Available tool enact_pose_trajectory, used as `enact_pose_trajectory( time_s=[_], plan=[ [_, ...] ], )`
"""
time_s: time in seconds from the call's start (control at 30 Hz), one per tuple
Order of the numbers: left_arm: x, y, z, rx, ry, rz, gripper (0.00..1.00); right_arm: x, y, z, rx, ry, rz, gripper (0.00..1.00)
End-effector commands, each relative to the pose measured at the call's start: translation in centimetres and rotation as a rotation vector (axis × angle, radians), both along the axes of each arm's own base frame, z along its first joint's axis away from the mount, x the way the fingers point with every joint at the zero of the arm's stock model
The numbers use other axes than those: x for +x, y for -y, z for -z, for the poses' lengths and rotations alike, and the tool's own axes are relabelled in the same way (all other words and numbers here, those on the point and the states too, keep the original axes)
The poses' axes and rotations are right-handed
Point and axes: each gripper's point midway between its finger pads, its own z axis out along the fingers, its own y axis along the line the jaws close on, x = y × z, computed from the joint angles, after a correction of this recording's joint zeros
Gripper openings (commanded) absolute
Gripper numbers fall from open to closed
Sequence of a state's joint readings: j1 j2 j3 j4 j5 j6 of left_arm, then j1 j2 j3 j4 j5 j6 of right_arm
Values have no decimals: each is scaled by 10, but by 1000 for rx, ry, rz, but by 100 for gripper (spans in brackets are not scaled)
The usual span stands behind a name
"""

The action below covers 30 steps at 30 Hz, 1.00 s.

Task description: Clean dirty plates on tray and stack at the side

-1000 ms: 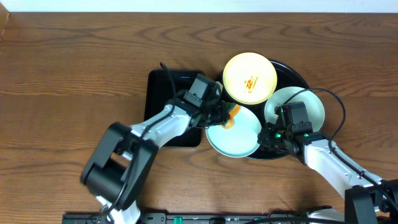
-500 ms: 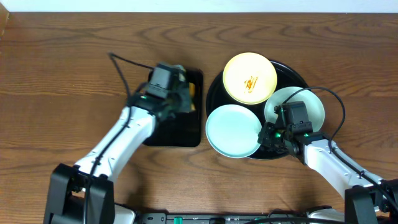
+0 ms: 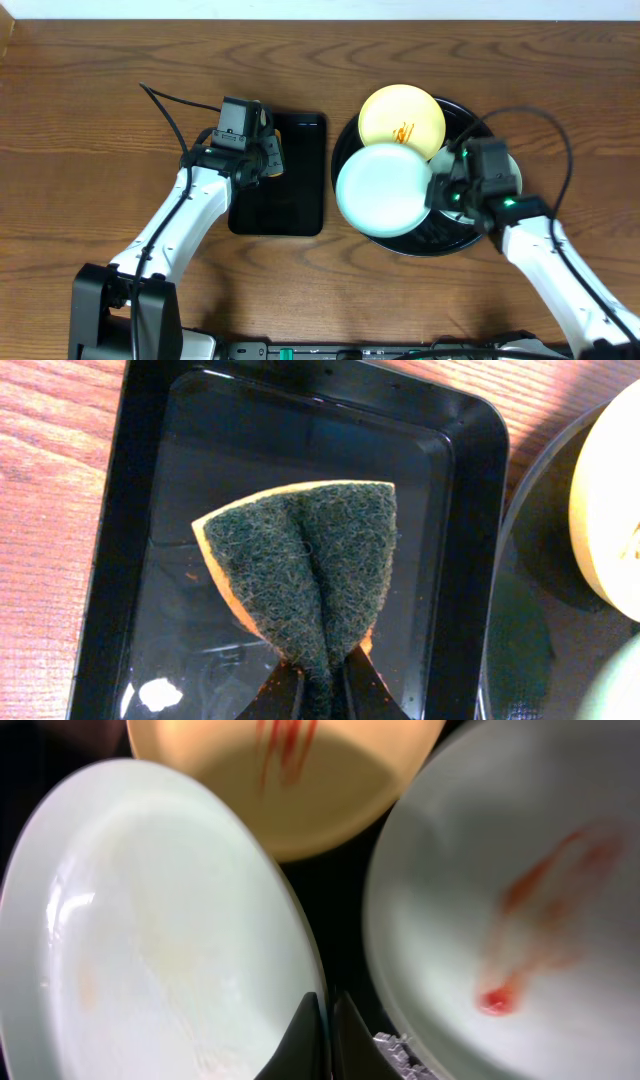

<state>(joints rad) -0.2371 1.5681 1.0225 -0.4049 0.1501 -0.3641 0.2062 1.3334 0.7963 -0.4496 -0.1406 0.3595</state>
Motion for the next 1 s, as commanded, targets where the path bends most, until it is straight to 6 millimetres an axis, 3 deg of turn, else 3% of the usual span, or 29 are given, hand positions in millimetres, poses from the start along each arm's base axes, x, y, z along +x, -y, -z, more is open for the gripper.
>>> enact_pose_trajectory(
  time_s=[0.0,0.07,0.17,0.27,0.33,0.5,0.73,0.87,0.97],
  plan=[
    [1,-3,3,21,-4,4,7,36,57,-56,-234,172,125,1],
    [1,-3,3,21,-5,4,8,49,104,-91,-417,247,272,1],
    [0,-3,4,22,-7,4,8,52,153,-130,-568,308,457,1],
    [0,-4,4,22,-7,4,7,57,181,-157,-691,364,495,1],
    [0,-3,4,22,-7,4,7,63,184,-167,-767,391,423,1],
    [0,-3,4,22,-7,4,8,63,172,-163,-833,365,309,1],
    [0,-4,4,22,-7,4,7,69,136,-163,-920,376,110,1],
    [0,-4,4,22,-6,3,7,66,135,-169,-977,375,131,1],
    [0,-4,4,22,-6,4,8,61,148,-172,-935,379,269,1]
  ],
)
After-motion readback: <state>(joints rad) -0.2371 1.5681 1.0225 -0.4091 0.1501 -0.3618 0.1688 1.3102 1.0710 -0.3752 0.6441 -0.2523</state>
